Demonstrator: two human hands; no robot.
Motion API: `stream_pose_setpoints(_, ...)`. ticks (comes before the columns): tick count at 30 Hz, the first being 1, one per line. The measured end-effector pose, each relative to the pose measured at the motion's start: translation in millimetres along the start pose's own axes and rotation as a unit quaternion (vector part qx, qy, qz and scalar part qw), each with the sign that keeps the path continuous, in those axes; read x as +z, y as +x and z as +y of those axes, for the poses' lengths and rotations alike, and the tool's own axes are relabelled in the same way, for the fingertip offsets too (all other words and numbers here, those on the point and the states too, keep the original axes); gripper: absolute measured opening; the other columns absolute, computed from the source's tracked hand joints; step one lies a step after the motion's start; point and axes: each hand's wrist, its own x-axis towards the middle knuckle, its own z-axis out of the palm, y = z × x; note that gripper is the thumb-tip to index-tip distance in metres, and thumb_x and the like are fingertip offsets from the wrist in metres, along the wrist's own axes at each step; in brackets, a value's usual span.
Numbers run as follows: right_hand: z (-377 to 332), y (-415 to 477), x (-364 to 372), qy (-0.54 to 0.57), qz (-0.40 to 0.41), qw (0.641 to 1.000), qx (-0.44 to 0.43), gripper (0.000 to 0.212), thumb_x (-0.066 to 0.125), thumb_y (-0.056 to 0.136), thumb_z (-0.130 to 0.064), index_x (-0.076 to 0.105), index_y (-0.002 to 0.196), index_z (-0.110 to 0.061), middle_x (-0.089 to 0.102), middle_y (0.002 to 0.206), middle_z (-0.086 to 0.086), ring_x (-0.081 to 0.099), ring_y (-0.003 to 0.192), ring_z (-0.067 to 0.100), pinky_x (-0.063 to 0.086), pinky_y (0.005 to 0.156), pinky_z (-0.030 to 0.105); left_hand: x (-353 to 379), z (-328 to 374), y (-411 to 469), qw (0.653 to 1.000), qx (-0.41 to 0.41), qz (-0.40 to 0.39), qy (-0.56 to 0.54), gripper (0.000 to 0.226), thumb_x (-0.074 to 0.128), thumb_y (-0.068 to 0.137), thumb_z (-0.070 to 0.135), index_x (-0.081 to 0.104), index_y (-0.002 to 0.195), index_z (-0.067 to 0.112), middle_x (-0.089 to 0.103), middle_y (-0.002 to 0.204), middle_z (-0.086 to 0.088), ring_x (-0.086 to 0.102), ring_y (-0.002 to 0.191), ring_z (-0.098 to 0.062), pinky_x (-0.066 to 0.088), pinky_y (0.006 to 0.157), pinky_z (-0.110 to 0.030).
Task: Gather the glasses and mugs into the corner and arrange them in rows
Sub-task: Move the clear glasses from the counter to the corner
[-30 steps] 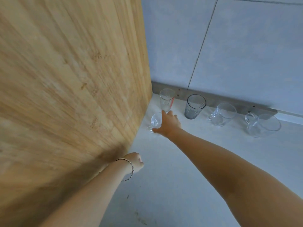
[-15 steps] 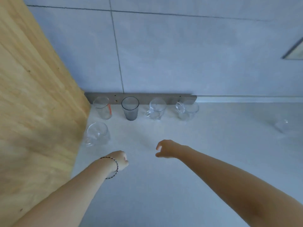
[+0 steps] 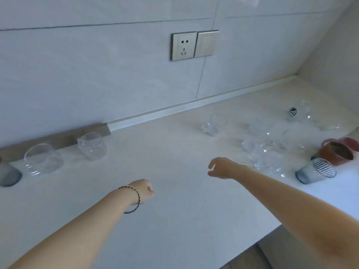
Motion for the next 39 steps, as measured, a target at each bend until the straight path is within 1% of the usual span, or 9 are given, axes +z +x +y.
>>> stream_pose_setpoints(4,85.3,12.2,-37.8,0.01,0.05,0.998,0.041,0.04,0.054,0.092,-0.025,0.052,0.13,-0.014,0.051,0.137,0.006,0.047,0.128,0.023,0.037,0.106,0.03,5.8,71.1,23.4,1.0,0.007,-0.011,0.006,0.039,0.039,0.085,0.009,0.023,0.055,0.03,0.023,0.063,0.007,0.023,0.056,-0.012,0.011,0.051,-0.022)
stream_pose_setpoints(8,139.8,35.7,-66.1,0.028,0.143,0.985,0.094,0.056,0.058,0.089,-0.029,0.039,0.138,-0.011,0.039,0.141,0.014,0.042,0.13,0.03,0.041,0.103,0.04,7.7,110.6,38.1,1.0,-0.002,-0.019,0.002,0.032,0.04,0.087,0.013,0.033,0.06,0.029,0.04,0.084,-0.001,0.034,0.079,-0.017,0.022,0.054,-0.022)
stream_pose_setpoints(12,163.8,59.1,-74.6,0.044,0.163,0.973,0.159,0.074,0.062,0.086,-0.039,0.025,0.142,-0.008,0.032,0.145,0.016,0.036,0.133,0.033,0.041,0.101,0.042,0.9,125.8,45.7,0.999,-0.028,-0.02,0.012,0.019,0.041,0.092,0.019,0.058,0.098,0.02,0.059,0.108,-0.002,0.048,0.092,-0.015,0.038,0.08,-0.021)
stream_pose_setpoints(17,172.5,83.9,-67.7,0.089,0.152,0.97,0.17,0.094,0.065,0.085,-0.04,0.007,0.149,-0.003,0.019,0.154,0.017,0.034,0.138,0.032,0.04,0.103,0.039,-6.3,122.1,52.1,0.998,-0.056,-0.028,0.024,0.014,0.04,0.092,0.018,0.05,0.083,0.023,0.05,0.096,-0.001,0.045,0.086,-0.017,0.034,0.068,-0.021)
stream_pose_setpoints(19,174.4,88.1,-68.0,0.102,0.163,0.967,0.168,0.092,0.068,0.083,-0.04,0.014,0.147,-0.003,0.026,0.15,0.018,0.039,0.134,0.032,0.043,0.1,0.039,-9.1,118.8,51.0,0.997,-0.067,-0.02,0.018,0.015,0.04,0.093,0.02,0.055,0.094,0.02,0.055,0.102,0.0,0.048,0.091,-0.016,0.035,0.076,-0.019)
stream_pose_setpoints(22,171.5,88.4,-70.3,0.121,0.188,0.961,0.163,0.083,0.077,0.073,-0.038,0.031,0.136,-0.006,0.041,0.137,0.015,0.048,0.124,0.032,0.048,0.09,0.039,-10.7,110.6,47.0,0.997,-0.077,-0.02,0.002,0.012,0.039,0.094,0.02,0.05,0.092,0.019,0.053,0.099,0.001,0.049,0.087,-0.016,0.036,0.062,-0.019)
stream_pose_setpoints(29,95.6,71.4,-57.0,0.072,0.173,0.982,0.029,0.089,0.081,0.066,-0.036,0.033,0.138,-0.013,0.043,0.132,0.01,0.046,0.124,0.028,0.045,0.095,0.038,-4.8,56.4,20.8,0.993,-0.113,-0.014,-0.03,0.013,0.037,0.093,0.017,0.048,0.085,0.02,0.051,0.088,0.002,0.048,0.08,-0.017,0.031,0.055,-0.017)
stream_pose_setpoints(34,-8.3,50.4,-28.0,0.048,0.121,0.988,-0.08,0.09,0.079,0.066,-0.041,0.032,0.138,-0.017,0.043,0.132,0.007,0.049,0.122,0.025,0.046,0.096,0.036,2.0,-12.4,-10.3,0.986,-0.149,0.004,-0.076,0.018,0.04,0.091,0.016,0.053,0.083,0.025,0.044,0.068,0.008,0.046,0.079,-0.018,0.034,0.061,-0.021)
stream_pose_setpoints(39,-131.9,21.0,17.8,0.021,0.091,0.984,-0.155,0.089,0.078,0.067,-0.042,0.031,0.14,-0.018,0.043,0.134,0.005,0.048,0.122,0.024,0.043,0.097,0.033,12.0,-104.3,-55.1,0.979,-0.17,0.02,-0.111,0.023,0.038,0.087,0.013,0.039,0.068,0.027,0.037,0.061,0.005,0.038,0.069,-0.02,0.028,0.056,-0.023)
